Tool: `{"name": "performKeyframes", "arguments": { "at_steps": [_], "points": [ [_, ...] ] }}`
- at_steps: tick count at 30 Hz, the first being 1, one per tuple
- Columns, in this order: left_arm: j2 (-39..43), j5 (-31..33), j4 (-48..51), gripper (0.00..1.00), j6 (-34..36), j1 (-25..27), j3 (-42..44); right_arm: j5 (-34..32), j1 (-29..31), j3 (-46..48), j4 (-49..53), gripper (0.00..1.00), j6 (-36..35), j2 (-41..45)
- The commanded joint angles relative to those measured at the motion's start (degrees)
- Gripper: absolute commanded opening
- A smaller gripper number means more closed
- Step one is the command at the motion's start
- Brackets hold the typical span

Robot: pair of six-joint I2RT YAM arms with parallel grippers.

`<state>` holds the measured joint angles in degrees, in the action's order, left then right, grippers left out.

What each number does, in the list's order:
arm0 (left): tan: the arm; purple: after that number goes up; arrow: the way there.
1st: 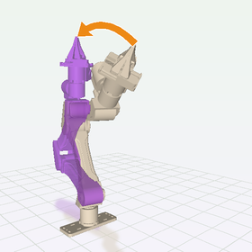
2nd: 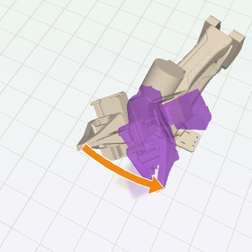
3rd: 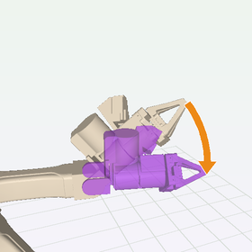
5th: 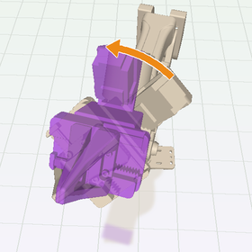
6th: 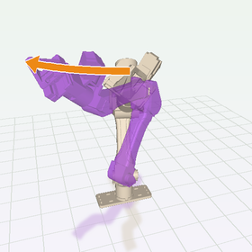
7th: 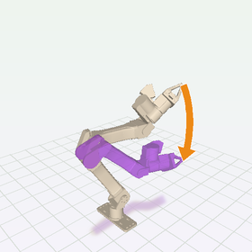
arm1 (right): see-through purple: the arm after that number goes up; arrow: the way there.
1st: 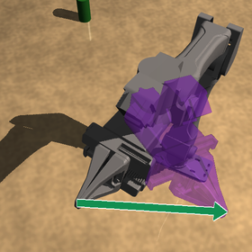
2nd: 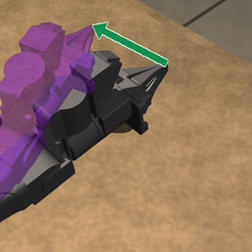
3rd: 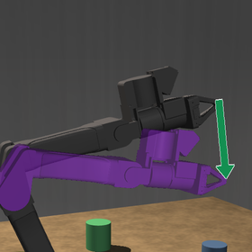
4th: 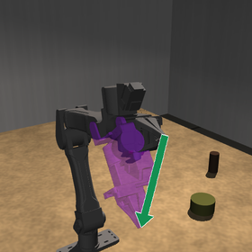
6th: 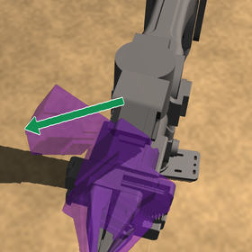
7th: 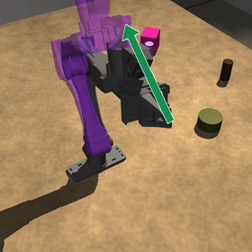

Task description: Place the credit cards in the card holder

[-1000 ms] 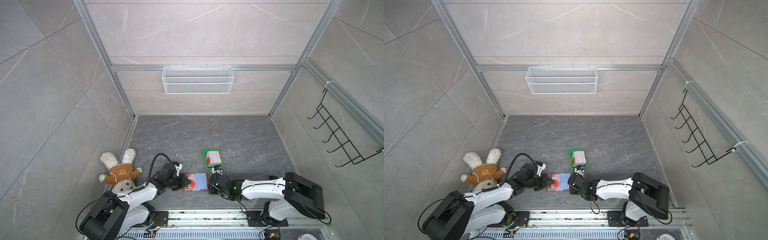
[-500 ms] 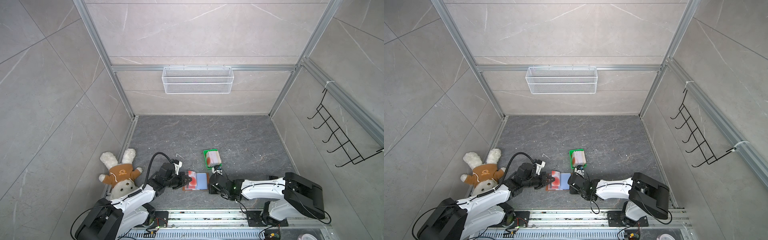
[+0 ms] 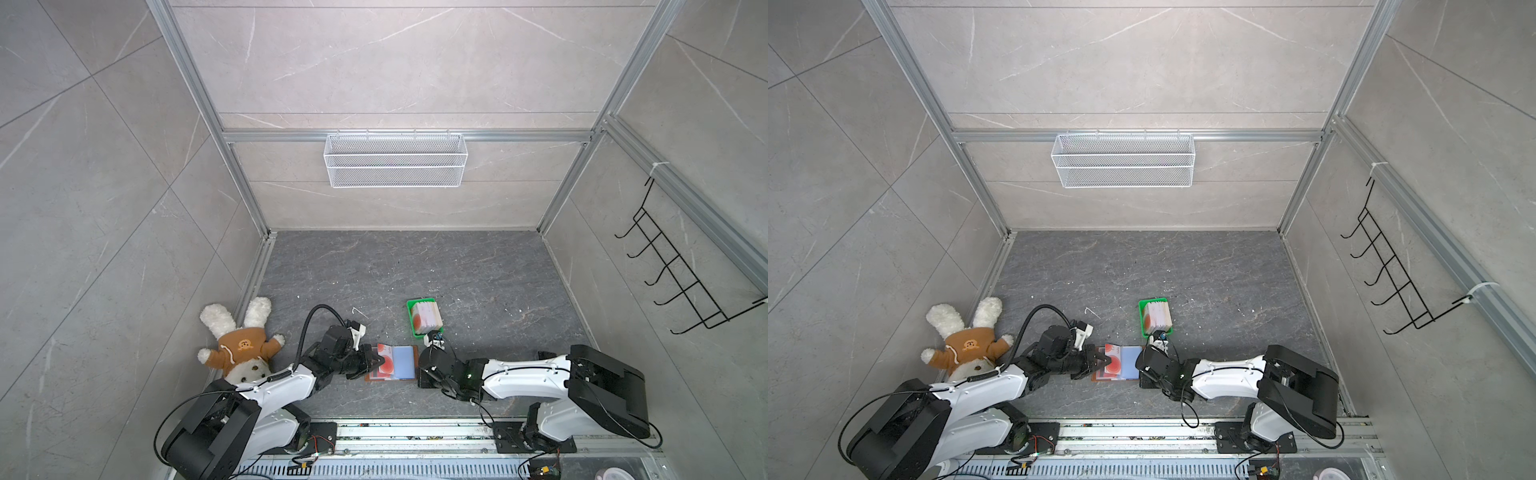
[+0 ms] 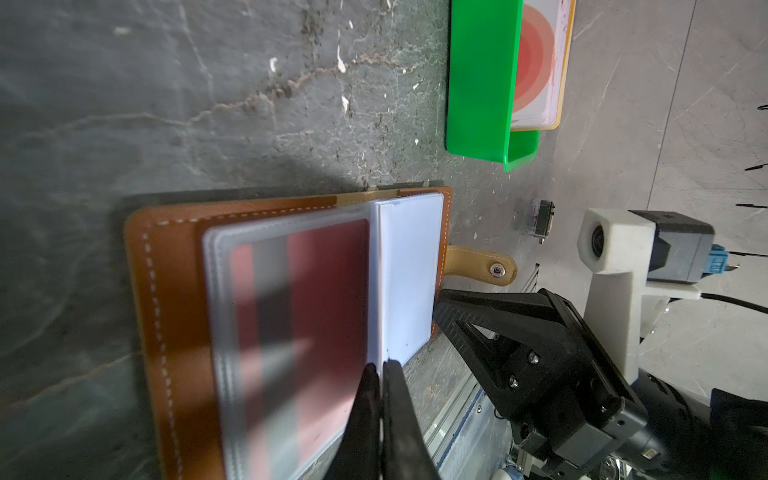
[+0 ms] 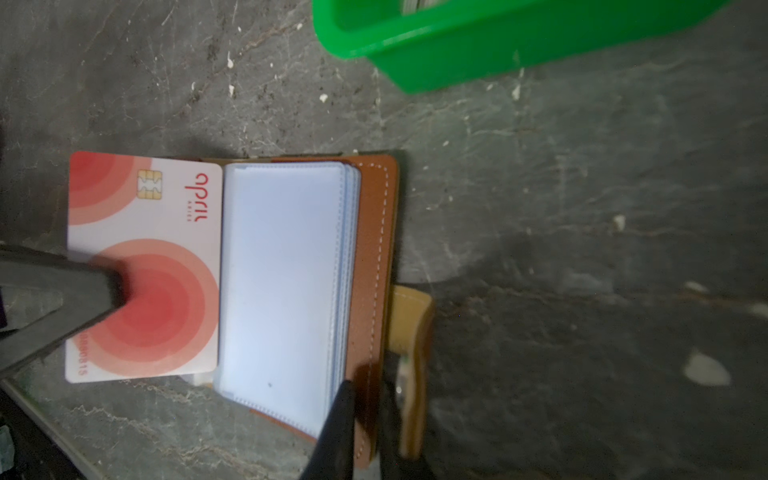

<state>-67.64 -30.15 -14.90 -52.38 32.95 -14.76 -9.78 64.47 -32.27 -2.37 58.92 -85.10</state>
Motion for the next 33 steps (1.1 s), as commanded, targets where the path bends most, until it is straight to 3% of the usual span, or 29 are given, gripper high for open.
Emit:
{"name": "performKeyframes", "arguments": {
  "at_steps": [1,17,33],
  "points": [
    [-0.6,-1.2,-3.5,0.0,-0.8,-0.3,-0.3,-1.1,-0.1,-1.0,2.5,0.16,0.2,-0.6],
    [-2.6,-3.0,-2.3,0.0,2.8,0.2,-0.6,-0.9,-0.1,-1.7,2.9,0.16,0.0,-1.2],
    [-3.0,-3.4,-3.4,0.0,2.1,0.4,-0.2,-0.9,-0.2,-2.7,3.8,0.15,-0.5,-1.2]
  ]
}}
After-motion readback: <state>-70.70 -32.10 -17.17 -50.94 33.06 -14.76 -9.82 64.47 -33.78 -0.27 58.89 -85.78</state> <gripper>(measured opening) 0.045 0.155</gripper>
